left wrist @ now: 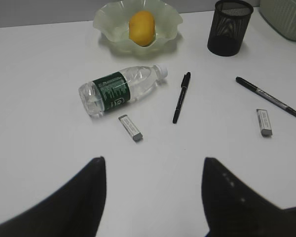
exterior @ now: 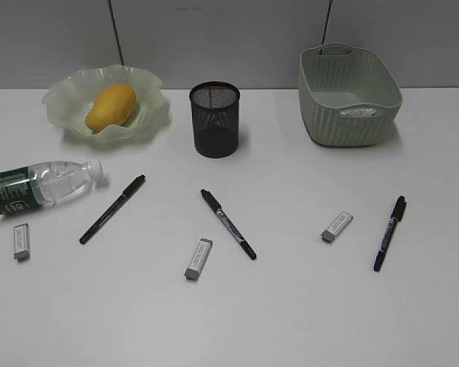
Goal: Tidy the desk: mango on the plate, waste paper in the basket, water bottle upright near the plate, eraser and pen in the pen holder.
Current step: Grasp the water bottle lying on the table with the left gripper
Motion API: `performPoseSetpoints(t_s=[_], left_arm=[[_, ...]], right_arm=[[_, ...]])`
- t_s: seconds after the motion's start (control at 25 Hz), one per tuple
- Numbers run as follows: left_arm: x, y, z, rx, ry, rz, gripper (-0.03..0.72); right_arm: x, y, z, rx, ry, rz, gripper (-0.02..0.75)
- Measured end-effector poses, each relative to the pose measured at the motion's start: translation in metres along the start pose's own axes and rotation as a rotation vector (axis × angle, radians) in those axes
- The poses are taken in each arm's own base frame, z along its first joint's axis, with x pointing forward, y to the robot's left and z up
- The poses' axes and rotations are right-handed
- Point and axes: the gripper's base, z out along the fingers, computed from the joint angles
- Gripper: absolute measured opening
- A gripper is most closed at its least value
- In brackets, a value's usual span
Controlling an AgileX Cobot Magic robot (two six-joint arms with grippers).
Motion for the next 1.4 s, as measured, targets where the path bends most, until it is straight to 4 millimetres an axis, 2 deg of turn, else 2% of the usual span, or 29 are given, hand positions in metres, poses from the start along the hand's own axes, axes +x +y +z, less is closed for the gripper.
performPoseSetpoints(t_s=[0.2,0.6,0.72,0.84,1.0,1.16,1.2,1.4], left_arm=[[0.000,0.000,0.000,0.000,0.000,0.000,0.465],[-0.002,0.000,0.003,0.000,0.015,-0.001,0.464],[-0.016,0.001,0.012,-0.002,0.040,-0.005,0.465],[-0.041,0.002,0.028,-0.011,0.022,-0.007,0.468],[-0.071,0.006,0.070,-0.025,0.085,0.024,0.496],[-0.091,0.010,0.127,-0.035,0.271,0.040,0.559],[-0.093,0.011,0.148,-0.035,0.346,0.040,0.568],[-0.117,0.015,0.218,-0.011,0.539,0.111,0.582]], right_arm=[[0.019,0.000,-0.024,-0.002,-0.054,-0.001,0.585],[0.025,-0.001,-0.026,0.006,-0.029,-0.005,0.585],[0.025,-0.001,-0.026,0.006,-0.029,-0.005,0.585],[0.025,-0.001,-0.026,0.006,-0.029,-0.005,0.585],[0.025,-0.001,-0.026,0.006,-0.031,-0.005,0.585],[0.025,-0.001,-0.026,0.006,-0.033,-0.005,0.585],[0.025,-0.001,-0.026,0.006,-0.033,-0.005,0.585],[0.025,-0.001,-0.026,0.012,-0.034,-0.009,0.585]])
